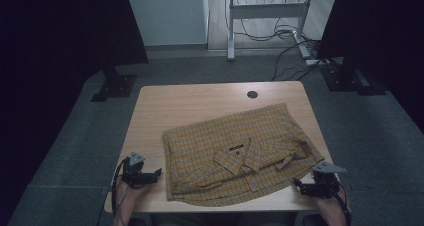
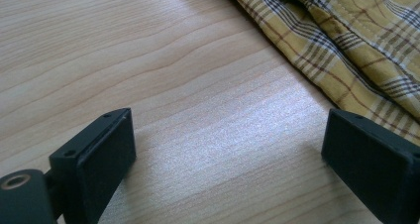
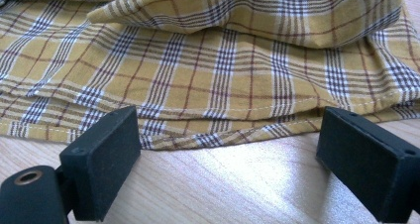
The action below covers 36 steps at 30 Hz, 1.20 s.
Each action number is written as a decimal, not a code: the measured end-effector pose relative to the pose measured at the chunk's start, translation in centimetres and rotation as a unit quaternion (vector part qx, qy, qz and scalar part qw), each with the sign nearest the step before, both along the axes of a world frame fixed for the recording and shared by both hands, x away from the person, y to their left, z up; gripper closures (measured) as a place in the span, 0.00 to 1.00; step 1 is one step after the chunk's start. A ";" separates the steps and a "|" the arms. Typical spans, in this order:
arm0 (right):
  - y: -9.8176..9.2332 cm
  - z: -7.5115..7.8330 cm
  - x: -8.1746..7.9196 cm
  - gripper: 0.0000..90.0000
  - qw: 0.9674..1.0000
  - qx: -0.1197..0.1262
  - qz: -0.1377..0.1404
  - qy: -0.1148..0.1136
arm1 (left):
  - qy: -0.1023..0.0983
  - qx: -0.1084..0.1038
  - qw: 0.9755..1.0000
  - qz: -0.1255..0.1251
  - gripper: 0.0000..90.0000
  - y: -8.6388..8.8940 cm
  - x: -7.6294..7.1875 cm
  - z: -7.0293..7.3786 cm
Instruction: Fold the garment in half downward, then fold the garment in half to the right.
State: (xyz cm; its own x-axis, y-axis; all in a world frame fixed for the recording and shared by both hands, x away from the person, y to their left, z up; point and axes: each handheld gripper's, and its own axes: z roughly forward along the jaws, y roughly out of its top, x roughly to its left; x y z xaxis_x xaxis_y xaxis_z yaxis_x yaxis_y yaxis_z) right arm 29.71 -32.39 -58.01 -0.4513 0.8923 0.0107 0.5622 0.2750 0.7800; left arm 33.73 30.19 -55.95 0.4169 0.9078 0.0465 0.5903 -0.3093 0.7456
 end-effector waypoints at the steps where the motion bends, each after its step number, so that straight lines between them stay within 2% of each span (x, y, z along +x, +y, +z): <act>1: 0.0 0.0 0.0 0.10 1.000 0.000 -0.001 -0.001 | 0.000 0.000 1.000 0.000 0.07 0.0 0.0 0.0; 12: 0.0 -0.1 -0.1 0.10 1.000 0.002 -0.004 -0.003 | -0.001 0.000 1.000 -0.007 0.12 -0.2 0.1 0.1; 13: 0.0 -0.1 -0.1 0.10 1.000 0.001 -0.004 -0.003 | -0.003 0.006 1.000 -0.006 0.12 -0.2 0.3 0.3; 15: 0.0 0.0 0.0 0.10 1.000 0.001 -0.003 -0.001 | -0.003 0.005 1.000 -0.006 0.13 -0.2 0.4 0.5; 21: 0.1 0.2 0.4 0.08 1.000 -0.004 -0.006 0.010 | -0.011 -0.007 1.000 -0.012 0.13 -0.5 0.9 1.5; 25: 0.1 0.2 0.4 0.08 1.000 -0.005 -0.006 0.010 | -0.016 -0.012 1.000 -0.016 0.14 -0.7 1.6 2.2; 29: 0.2 0.2 0.8 0.07 1.000 -0.007 -0.005 0.013 | -0.021 -0.026 0.999 -0.018 0.14 -0.9 2.3 2.9; 36: 0.3 0.2 1.1 0.06 1.000 -0.008 -0.005 0.014 | -0.026 -0.030 0.999 -0.021 0.14 -1.4 3.9 3.8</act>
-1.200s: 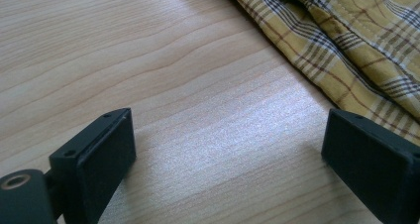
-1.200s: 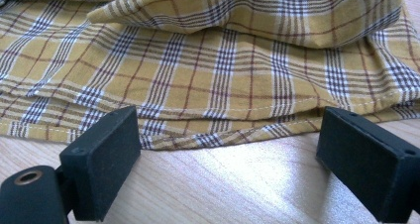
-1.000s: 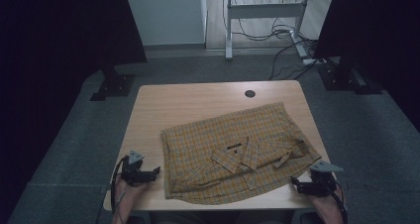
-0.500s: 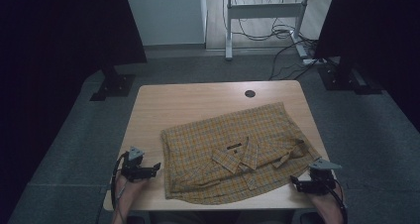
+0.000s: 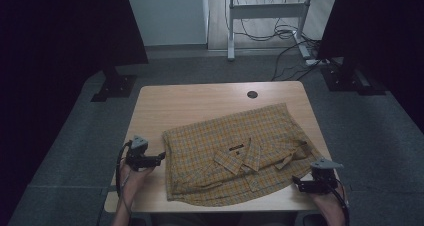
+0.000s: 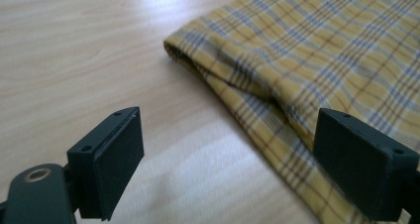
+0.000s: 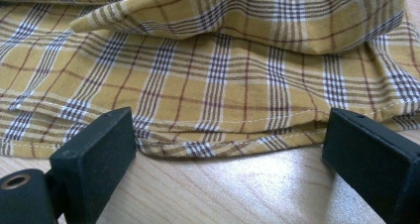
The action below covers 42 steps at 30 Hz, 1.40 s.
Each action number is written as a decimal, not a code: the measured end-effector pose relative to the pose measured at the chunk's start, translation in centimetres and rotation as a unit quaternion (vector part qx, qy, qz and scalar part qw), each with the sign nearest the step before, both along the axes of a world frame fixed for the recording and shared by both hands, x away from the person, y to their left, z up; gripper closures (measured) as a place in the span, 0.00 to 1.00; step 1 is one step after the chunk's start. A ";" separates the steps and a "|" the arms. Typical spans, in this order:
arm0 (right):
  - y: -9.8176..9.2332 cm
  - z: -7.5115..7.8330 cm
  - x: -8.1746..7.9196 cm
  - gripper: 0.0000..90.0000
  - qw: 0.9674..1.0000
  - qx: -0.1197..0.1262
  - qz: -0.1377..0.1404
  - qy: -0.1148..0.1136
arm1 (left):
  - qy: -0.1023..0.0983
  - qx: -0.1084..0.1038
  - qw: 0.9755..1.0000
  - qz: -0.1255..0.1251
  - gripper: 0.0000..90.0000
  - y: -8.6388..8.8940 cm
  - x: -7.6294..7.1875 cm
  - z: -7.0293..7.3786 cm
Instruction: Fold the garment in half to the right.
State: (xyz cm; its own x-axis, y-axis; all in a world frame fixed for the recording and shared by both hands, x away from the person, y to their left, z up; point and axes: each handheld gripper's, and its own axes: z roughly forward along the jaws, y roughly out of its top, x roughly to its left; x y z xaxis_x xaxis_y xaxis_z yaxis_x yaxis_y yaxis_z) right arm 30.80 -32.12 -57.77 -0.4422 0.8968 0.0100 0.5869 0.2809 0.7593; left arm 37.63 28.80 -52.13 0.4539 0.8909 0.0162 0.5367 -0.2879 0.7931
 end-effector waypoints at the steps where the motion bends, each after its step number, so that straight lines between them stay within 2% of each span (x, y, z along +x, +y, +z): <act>1: 0.0 0.0 0.0 0.06 1.000 0.000 0.000 0.000 | -0.003 -0.002 1.000 -0.001 0.14 -0.2 0.5 0.3; 9: 0.0 0.0 0.0 0.06 1.000 0.000 0.001 0.000 | -0.015 0.001 1.000 -0.010 0.15 -1.3 2.6 1.2; 17: 0.1 0.0 0.0 0.05 1.000 -0.002 0.006 0.001 | -0.017 0.001 1.000 -0.008 0.15 -1.9 4.7 0.7; 25: 0.1 0.0 0.0 0.04 1.000 -0.002 0.009 0.001 | -0.016 -0.001 1.000 0.017 0.16 -1.9 7.0 -0.4; 28: 0.1 0.0 0.0 0.04 1.000 -0.002 0.011 0.001 | -0.017 0.001 0.999 0.037 0.17 -2.0 8.2 -0.8; 31: 0.2 0.0 0.0 0.05 1.000 -0.002 0.012 0.001 | -0.009 0.009 0.999 0.049 0.17 -2.3 9.0 -1.4; 34: 0.2 0.0 0.0 0.05 1.000 -0.002 0.011 0.001 | 0.000 0.013 0.999 0.048 0.18 -2.5 9.6 -1.9; 36: 0.2 0.0 -0.1 0.05 1.000 -0.001 0.011 0.001 | 0.016 0.031 0.998 0.050 0.18 -2.8 10.1 -2.8; 38: 0.2 0.0 -0.2 0.05 1.000 -0.001 0.012 0.001 | 0.019 0.016 0.998 0.056 0.17 -2.7 10.2 -3.1; 42: 0.1 0.0 -0.4 0.05 1.000 -0.001 0.021 0.001 | 0.018 0.017 0.998 0.061 0.17 -2.6 10.0 -3.1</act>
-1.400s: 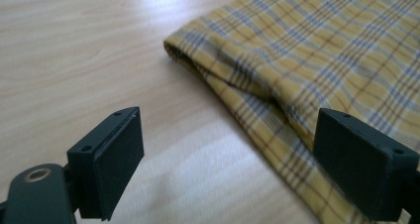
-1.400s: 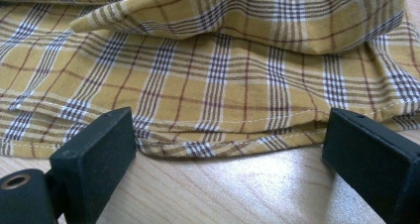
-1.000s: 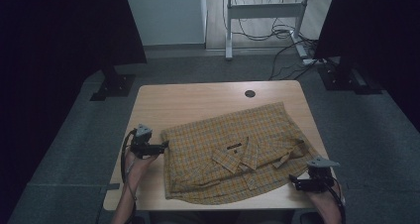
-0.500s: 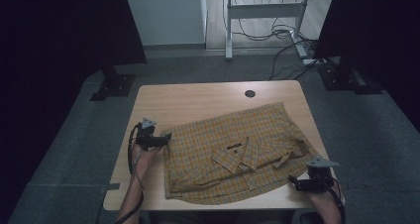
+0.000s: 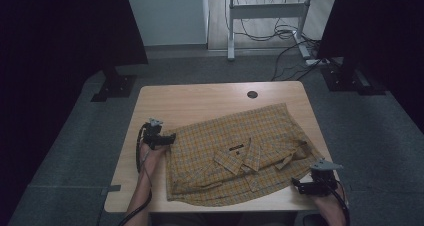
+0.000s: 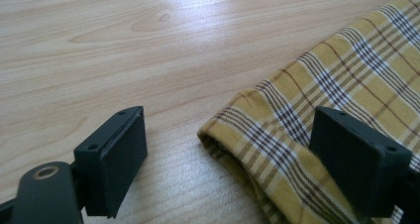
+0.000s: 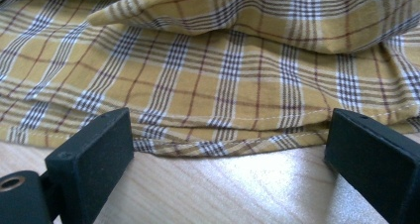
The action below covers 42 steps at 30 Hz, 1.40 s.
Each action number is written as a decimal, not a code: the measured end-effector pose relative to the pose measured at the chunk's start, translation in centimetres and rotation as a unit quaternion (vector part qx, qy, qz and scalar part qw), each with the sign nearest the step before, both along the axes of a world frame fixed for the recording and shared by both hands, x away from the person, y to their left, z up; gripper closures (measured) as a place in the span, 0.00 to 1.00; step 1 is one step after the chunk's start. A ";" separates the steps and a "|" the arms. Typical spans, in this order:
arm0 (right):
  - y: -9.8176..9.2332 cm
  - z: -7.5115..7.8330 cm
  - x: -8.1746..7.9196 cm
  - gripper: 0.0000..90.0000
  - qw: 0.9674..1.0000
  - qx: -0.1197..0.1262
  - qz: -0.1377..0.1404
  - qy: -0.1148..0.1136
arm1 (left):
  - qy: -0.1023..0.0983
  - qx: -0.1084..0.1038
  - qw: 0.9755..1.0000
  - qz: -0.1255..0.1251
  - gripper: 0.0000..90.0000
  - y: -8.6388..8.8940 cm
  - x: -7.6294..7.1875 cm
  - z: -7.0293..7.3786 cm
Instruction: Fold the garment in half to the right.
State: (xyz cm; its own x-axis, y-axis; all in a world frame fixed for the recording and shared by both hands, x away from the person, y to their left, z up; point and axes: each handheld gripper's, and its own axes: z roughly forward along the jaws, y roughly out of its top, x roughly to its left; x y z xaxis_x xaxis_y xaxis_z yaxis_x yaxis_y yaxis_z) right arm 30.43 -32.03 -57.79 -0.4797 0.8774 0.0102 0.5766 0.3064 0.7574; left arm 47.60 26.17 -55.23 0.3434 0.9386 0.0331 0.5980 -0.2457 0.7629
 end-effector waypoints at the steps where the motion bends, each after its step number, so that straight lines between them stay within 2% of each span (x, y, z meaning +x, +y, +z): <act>1: -0.1 0.0 -0.1 0.05 1.000 -0.001 0.003 -0.002 | 0.000 0.000 1.000 0.002 0.17 0.1 -0.1 0.0; 6: -0.7 0.1 -0.5 0.07 1.000 0.010 0.003 -0.003 | 0.000 -0.001 1.000 0.004 0.17 0.7 -0.6 0.0; 13: -0.4 1.3 -0.5 0.06 0.999 0.021 0.008 -0.024 | 0.000 -0.001 1.000 0.006 0.17 1.0 -1.0 0.0; 26: 4.8 2.5 1.2 0.06 0.996 0.019 0.086 -0.032 | 0.000 -0.001 1.000 0.007 0.17 1.3 -1.8 -0.1; 33: 7.2 3.0 1.6 0.06 0.993 0.022 0.113 -0.036 | 0.000 0.000 1.000 0.005 0.17 1.4 -2.0 -0.1; 42: 10.8 3.5 1.8 0.06 0.986 0.028 0.159 -0.040 | 0.000 0.000 1.000 0.005 0.17 1.5 -2.3 -0.1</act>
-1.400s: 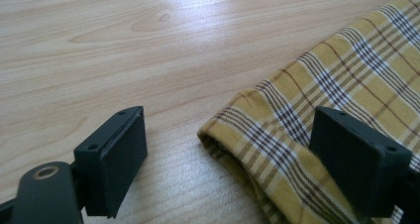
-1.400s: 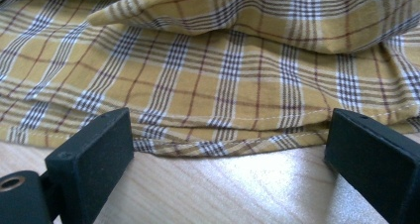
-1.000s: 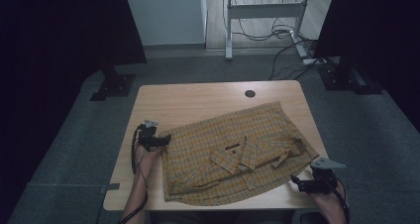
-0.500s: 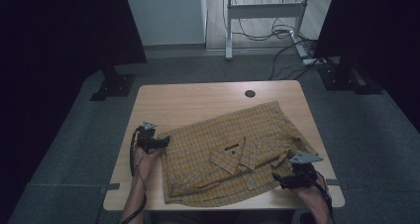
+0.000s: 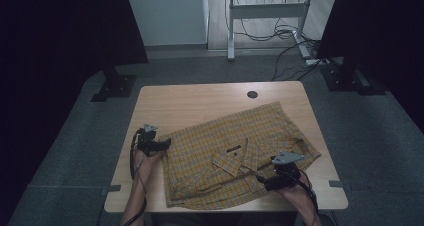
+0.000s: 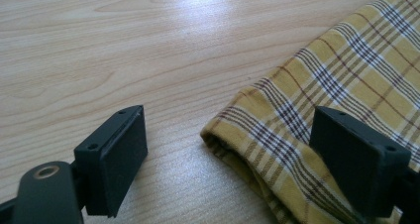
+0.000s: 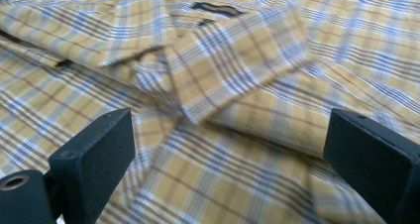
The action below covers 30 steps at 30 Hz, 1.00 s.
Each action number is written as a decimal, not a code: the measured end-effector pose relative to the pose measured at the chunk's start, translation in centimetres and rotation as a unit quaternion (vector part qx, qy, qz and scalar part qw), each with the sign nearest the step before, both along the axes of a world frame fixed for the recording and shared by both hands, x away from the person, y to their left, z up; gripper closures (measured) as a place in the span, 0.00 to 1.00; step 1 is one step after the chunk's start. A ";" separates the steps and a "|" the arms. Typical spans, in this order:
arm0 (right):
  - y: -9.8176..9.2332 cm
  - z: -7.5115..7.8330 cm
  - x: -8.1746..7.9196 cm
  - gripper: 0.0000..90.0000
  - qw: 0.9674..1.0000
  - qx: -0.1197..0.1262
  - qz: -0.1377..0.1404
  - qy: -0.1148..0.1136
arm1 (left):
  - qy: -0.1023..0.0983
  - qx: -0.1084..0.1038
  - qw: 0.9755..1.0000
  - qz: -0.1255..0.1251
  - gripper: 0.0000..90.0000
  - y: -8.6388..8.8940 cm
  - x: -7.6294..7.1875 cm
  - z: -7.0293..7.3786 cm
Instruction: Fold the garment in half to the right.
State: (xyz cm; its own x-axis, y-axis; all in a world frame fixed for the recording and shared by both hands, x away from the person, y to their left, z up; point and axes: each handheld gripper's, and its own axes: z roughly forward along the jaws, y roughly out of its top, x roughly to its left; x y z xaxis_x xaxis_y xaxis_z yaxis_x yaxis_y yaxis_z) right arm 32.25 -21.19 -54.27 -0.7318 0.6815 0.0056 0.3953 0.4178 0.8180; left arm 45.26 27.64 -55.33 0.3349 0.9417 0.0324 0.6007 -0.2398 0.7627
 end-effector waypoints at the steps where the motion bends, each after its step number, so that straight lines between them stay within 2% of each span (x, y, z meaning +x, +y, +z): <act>1: 0.0 0.0 0.0 0.06 1.000 0.000 0.000 0.000 | 0.000 0.000 1.000 0.000 0.17 0.0 0.0 0.0; 4: 1.6 0.1 0.0 0.06 1.000 -0.002 0.019 -0.001 | 0.001 0.000 1.000 0.003 0.16 0.0 0.0 0.0; 15: 5.4 0.5 0.0 0.05 0.998 -0.002 0.064 -0.010 | 0.002 0.000 1.000 0.005 0.15 0.0 0.0 0.0; 24: 9.6 0.2 -0.2 0.05 0.994 -0.001 0.109 -0.001 | 0.002 0.000 1.000 0.005 0.15 0.0 0.0 0.0; 25: 9.6 0.2 -0.2 0.05 0.994 -0.001 0.109 -0.001 | 0.002 0.000 1.000 0.005 0.15 0.0 0.0 0.0; 28: 11.3 0.0 -0.3 0.04 0.992 -0.002 0.126 0.001 | 0.002 -0.001 1.000 0.005 0.15 0.0 0.0 0.0; 30: 11.7 0.0 -0.4 0.04 0.991 -0.002 0.131 0.001 | 0.002 -0.001 1.000 0.005 0.14 0.0 0.0 0.0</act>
State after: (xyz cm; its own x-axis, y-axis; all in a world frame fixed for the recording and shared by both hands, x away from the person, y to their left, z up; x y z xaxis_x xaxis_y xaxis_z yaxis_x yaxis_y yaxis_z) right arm 31.90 -9.51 -54.31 -0.8833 0.4688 0.0047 0.2746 0.5092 0.8157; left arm 45.26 27.68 -55.36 0.3256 0.9450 0.0296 0.6054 -0.2324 0.7612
